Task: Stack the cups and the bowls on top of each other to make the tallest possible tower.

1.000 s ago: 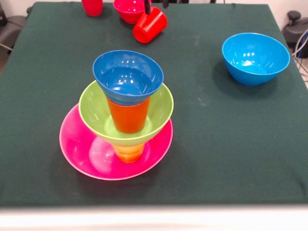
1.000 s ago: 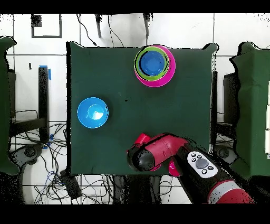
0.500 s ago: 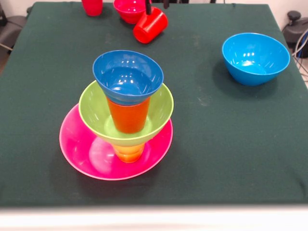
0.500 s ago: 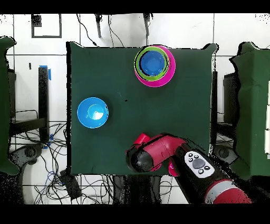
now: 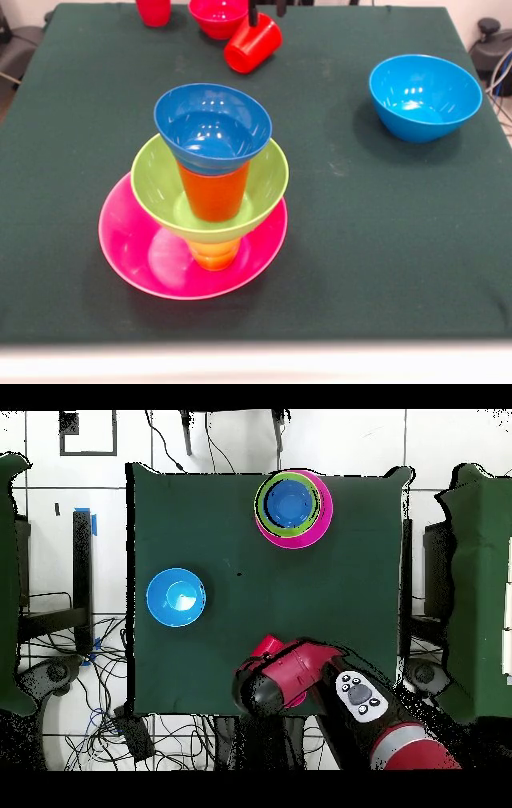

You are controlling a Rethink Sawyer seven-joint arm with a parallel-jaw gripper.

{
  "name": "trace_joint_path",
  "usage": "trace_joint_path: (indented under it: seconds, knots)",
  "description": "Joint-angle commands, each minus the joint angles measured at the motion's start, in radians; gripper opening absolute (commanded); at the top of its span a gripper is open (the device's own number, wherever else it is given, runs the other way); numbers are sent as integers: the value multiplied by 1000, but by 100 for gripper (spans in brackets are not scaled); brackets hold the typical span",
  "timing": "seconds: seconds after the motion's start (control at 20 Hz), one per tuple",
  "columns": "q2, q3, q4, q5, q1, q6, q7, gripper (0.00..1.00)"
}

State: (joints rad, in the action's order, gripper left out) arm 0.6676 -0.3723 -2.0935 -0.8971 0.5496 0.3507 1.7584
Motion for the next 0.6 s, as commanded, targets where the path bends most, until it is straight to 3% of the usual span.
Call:
trace_joint_path:
  seconds: [0.05, 0.6]
  knots:
    - [-40, 51, 41, -97, -47, -106, 76, 100]
    - [-9, 111, 88, -119, -87, -137, 58, 100]
